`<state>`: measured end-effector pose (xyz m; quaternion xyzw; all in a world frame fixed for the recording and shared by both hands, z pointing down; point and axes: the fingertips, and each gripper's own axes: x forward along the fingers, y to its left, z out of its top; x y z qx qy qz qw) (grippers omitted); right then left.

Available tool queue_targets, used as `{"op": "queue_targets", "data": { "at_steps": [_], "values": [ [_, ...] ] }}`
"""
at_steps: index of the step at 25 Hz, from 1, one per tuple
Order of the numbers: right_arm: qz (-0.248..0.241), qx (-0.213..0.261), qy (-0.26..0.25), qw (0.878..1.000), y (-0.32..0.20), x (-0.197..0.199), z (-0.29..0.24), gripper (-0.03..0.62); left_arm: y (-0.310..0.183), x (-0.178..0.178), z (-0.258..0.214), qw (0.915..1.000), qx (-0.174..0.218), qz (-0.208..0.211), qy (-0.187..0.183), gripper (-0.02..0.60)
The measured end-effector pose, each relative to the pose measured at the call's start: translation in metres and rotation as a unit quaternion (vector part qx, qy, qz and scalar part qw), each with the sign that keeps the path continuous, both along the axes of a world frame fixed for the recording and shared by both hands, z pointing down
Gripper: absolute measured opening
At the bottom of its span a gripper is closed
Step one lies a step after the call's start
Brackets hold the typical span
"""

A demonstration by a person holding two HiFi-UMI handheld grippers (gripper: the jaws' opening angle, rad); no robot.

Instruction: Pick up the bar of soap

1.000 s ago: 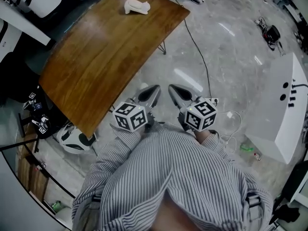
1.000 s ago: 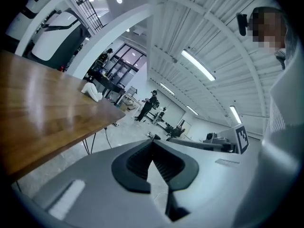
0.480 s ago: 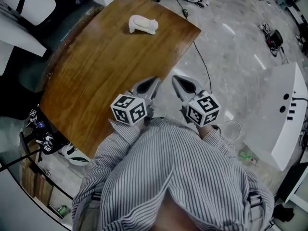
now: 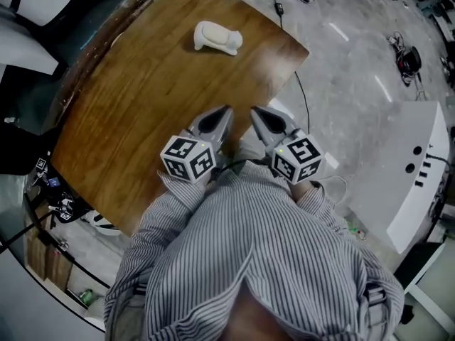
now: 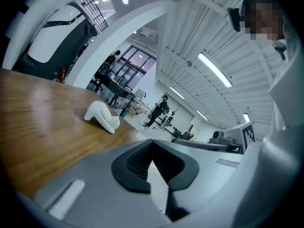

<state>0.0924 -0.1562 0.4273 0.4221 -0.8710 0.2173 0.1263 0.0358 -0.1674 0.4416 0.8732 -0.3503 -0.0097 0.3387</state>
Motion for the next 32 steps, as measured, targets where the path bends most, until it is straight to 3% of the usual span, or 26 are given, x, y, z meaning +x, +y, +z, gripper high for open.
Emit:
{"op": "queue_targets", "data": {
  "at_steps": [11, 17, 24, 30, 32],
  "values": [
    [-0.091, -0.002, 0.023, 0.996, -0.06, -0.024, 0.011, 0.002, -0.049, -0.015, 0.017, 0.9975, -0.025, -0.067, 0.003, 0.003],
    [-0.162, 0.004, 0.046, 0.986, -0.112, -0.031, 0.016, 0.003, -0.082, -0.019, 0.024, 0.9922, -0.039, -0.118, 0.006, 0.003],
    [-0.244, 0.022, 0.12, 0.962, -0.172, -0.044, 0.032, 0.008, -0.108, -0.018, 0.041, 0.9873, -0.06, -0.146, 0.019, 0.003],
    [-0.317, 0.016, 0.191, 0.929, -0.206, -0.061, 0.058, 0.033, -0.124, -0.025, 0.056, 0.9848, -0.07, -0.157, 0.025, 0.003],
    [-0.332, 0.012, 0.216, 0.918, -0.218, -0.062, 0.067, 0.073, -0.128, -0.027, 0.061, 0.984, -0.074, -0.16, 0.027, 0.003]
  ]
}}
